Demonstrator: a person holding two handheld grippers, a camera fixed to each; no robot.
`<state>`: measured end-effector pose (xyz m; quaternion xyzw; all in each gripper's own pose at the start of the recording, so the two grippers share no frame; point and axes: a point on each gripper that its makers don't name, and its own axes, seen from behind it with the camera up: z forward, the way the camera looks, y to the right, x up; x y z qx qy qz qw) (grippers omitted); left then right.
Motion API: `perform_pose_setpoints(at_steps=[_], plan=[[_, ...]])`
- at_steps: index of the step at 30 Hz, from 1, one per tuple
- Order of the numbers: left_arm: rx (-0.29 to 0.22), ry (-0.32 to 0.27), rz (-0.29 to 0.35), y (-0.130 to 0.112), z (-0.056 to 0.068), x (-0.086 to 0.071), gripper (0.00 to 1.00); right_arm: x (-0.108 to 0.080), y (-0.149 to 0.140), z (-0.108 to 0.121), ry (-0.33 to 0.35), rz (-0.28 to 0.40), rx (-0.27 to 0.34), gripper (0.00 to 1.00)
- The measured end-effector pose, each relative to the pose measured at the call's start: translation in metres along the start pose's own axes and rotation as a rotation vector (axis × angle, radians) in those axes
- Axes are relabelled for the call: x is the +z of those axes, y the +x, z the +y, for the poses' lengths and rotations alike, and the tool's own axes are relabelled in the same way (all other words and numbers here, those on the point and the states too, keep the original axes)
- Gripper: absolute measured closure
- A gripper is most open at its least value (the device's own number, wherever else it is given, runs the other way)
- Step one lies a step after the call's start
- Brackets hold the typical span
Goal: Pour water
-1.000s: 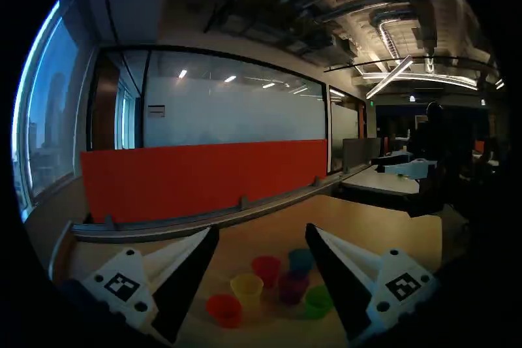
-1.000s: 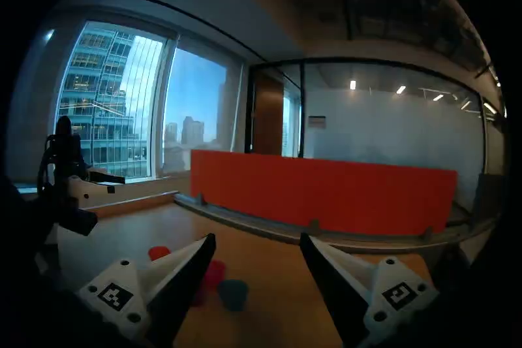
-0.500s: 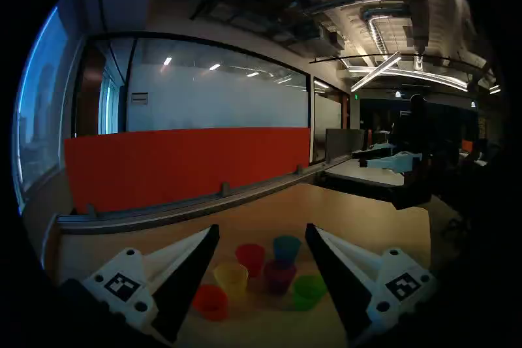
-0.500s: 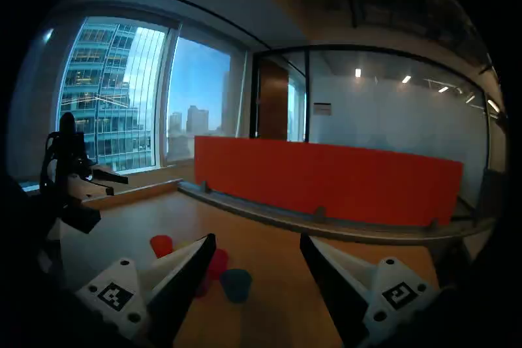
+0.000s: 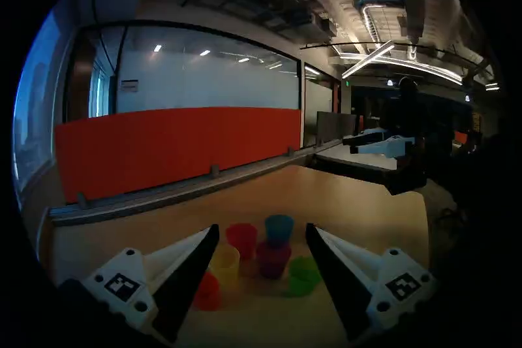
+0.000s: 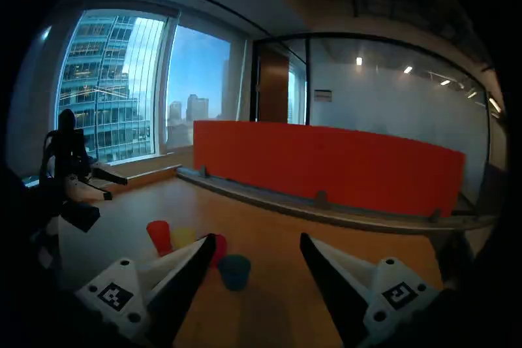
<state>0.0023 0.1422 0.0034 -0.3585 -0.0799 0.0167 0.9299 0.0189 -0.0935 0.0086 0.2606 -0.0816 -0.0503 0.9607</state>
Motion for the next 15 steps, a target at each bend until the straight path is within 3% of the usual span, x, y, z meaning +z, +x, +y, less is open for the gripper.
perform_pose_setpoints(at_steps=[15], plan=[[0.022, -0.080, -0.125, -0.052, 0.026, 0.025, 0.02, 0.015, -0.017, 0.000, 0.006, -0.030, 0.005, 0.00]])
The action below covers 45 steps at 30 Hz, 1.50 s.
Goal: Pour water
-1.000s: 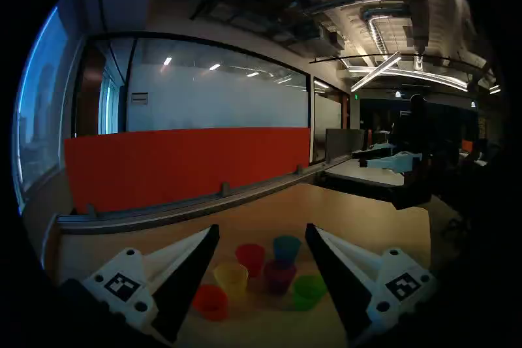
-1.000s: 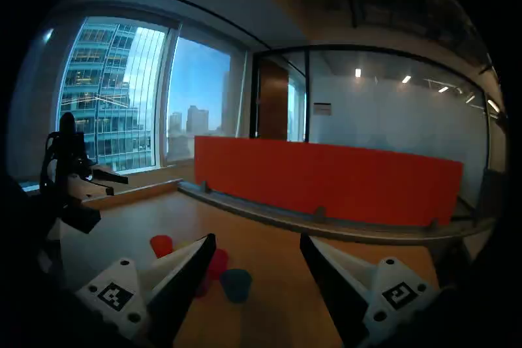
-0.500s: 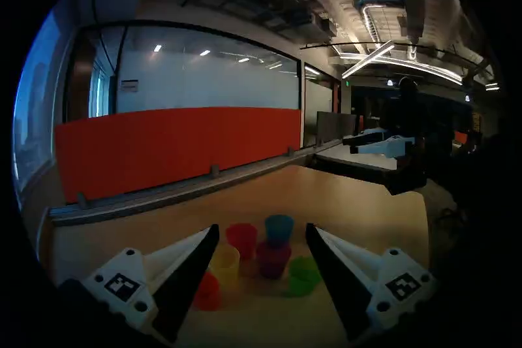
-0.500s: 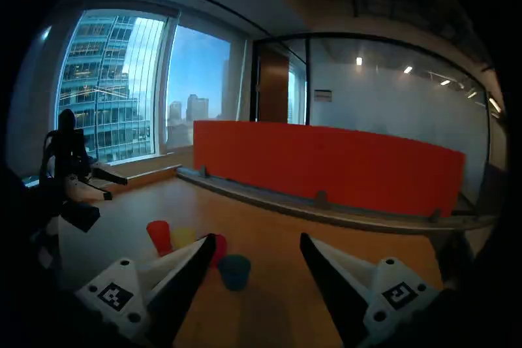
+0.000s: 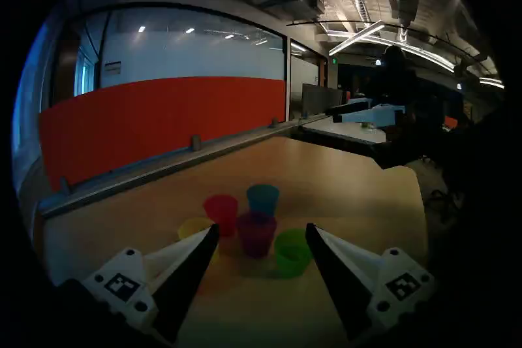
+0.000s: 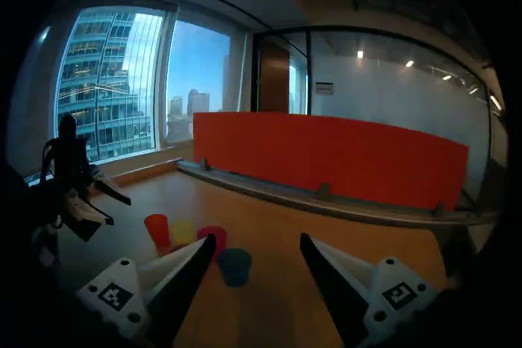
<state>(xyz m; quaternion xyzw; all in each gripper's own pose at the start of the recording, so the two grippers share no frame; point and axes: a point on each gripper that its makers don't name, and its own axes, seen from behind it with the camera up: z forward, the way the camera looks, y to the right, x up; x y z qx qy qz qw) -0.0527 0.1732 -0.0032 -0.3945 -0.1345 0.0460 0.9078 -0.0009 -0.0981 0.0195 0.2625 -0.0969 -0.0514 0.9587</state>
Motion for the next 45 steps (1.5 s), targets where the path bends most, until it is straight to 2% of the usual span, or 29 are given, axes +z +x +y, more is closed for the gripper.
perform_pose_setpoints(at_steps=[6, 21, 36, 45], plan=[[0.003, -0.024, -0.041, -0.016, 0.005, 0.010, 0.02, 0.006, -0.004, 0.001, 0.006, -0.006, 0.008, 0.00], [0.010, -0.092, -0.149, -0.060, 0.027, 0.035, 0.02, 0.022, -0.015, 0.004, 0.013, -0.021, 0.025, 0.00], [0.023, -0.156, -0.231, -0.091, 0.048, 0.059, 0.02, 0.034, -0.025, 0.012, 0.009, -0.042, 0.032, 0.00], [0.024, -0.170, -0.261, -0.103, 0.057, 0.077, 0.02, 0.039, -0.030, 0.015, 0.008, -0.055, 0.032, 0.00]])
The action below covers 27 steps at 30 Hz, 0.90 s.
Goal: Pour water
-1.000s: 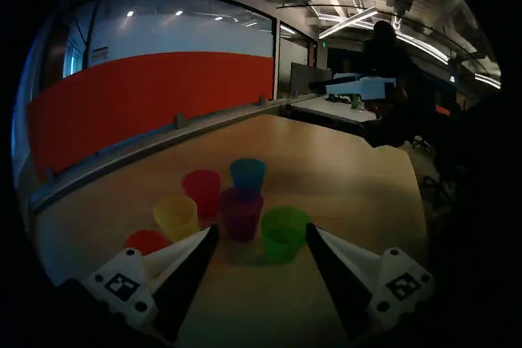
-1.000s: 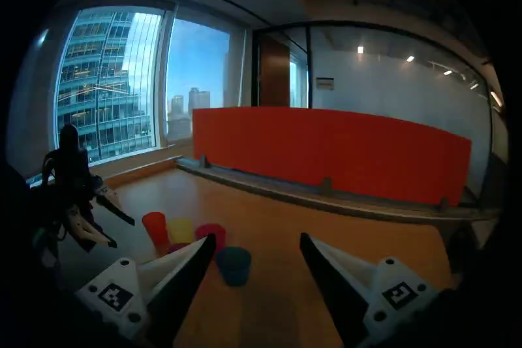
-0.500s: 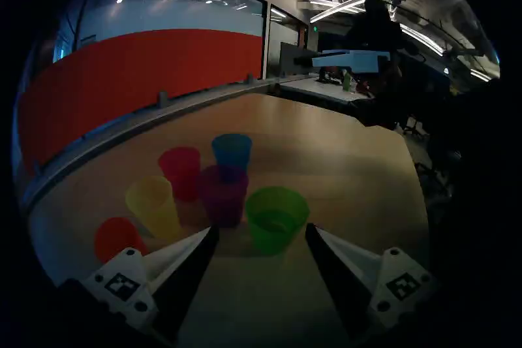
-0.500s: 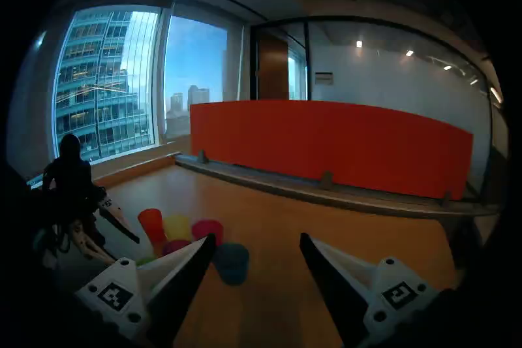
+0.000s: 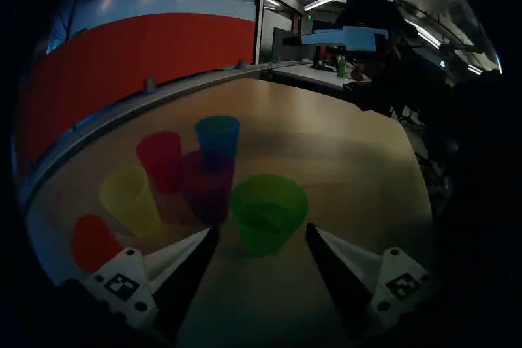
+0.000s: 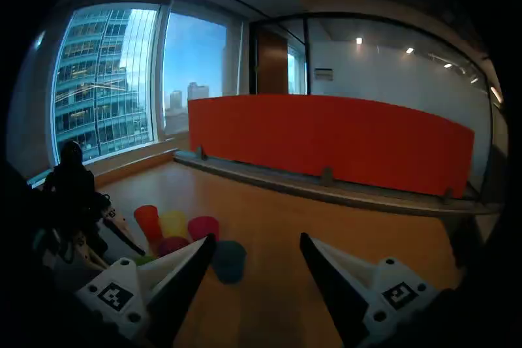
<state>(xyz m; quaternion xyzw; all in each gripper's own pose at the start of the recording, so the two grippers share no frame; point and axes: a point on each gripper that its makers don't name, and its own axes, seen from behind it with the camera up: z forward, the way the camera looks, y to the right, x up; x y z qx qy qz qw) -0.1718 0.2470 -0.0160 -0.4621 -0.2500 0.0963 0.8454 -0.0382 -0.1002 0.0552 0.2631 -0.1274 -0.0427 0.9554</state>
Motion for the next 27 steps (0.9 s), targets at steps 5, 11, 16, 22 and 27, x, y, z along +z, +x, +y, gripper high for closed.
perform_pose_setpoints(at_steps=[5, 11, 16, 22, 27], plan=[[0.009, -0.002, -0.013, -0.003, 0.003, 0.011, 0.02, 0.002, -0.003, 0.003, -0.001, -0.004, 0.003, 0.00], [0.013, 0.007, -0.017, -0.002, 0.003, 0.021, 0.02, 0.005, -0.005, 0.005, -0.001, -0.008, 0.008, 0.00], [0.002, 0.013, -0.017, 0.000, 0.002, 0.029, 0.02, 0.007, -0.006, 0.005, 0.001, -0.010, 0.011, 0.00], [0.005, 0.022, -0.012, 0.004, 0.000, 0.034, 0.03, 0.010, -0.009, 0.006, 0.001, -0.015, 0.012, 0.00], [0.009, 0.029, -0.009, 0.006, 0.001, 0.037, 0.05, 0.011, -0.011, 0.007, 0.001, -0.018, 0.016, 0.00]])
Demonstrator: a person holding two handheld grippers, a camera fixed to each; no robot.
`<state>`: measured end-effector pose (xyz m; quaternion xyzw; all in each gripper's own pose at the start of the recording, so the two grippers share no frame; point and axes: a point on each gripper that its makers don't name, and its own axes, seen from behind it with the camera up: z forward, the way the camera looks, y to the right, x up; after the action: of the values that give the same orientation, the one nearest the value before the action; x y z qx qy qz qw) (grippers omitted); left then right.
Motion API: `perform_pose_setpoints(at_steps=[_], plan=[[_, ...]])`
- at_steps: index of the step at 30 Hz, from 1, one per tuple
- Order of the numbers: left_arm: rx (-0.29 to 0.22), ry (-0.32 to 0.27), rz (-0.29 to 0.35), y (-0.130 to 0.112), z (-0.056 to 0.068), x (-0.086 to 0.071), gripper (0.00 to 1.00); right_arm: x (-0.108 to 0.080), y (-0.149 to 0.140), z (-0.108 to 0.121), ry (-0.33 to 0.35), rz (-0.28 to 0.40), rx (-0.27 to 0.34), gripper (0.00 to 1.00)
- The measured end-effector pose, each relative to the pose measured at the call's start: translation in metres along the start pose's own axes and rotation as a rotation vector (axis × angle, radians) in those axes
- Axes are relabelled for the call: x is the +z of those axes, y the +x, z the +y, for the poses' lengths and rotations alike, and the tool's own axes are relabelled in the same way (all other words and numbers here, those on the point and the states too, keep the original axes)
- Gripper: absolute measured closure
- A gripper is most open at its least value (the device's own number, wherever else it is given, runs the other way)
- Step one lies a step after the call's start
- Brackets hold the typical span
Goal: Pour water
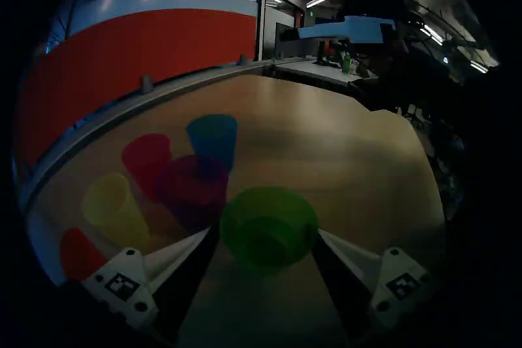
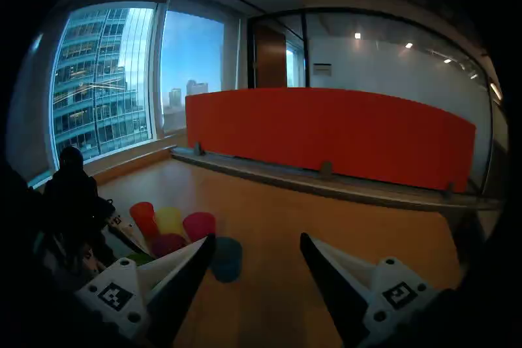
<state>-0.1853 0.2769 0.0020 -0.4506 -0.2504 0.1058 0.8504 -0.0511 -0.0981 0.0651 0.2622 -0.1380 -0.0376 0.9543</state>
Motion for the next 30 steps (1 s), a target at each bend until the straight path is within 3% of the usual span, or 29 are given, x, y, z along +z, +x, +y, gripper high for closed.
perform_pose_setpoints(at_steps=[18, 30], plan=[[-0.015, 0.017, 0.010, 0.0032, 0.0007, 0.0017, 0.13, -0.0002, -0.0019, 0.0028, -0.003, -0.001, 0.007, 0.00], [0.015, 0.028, 0.020, 0.0027, -0.0012, -0.0058, 0.14, 0.0047, -0.0066, 0.0011, 0.000, -0.013, -0.006, 0.00]])
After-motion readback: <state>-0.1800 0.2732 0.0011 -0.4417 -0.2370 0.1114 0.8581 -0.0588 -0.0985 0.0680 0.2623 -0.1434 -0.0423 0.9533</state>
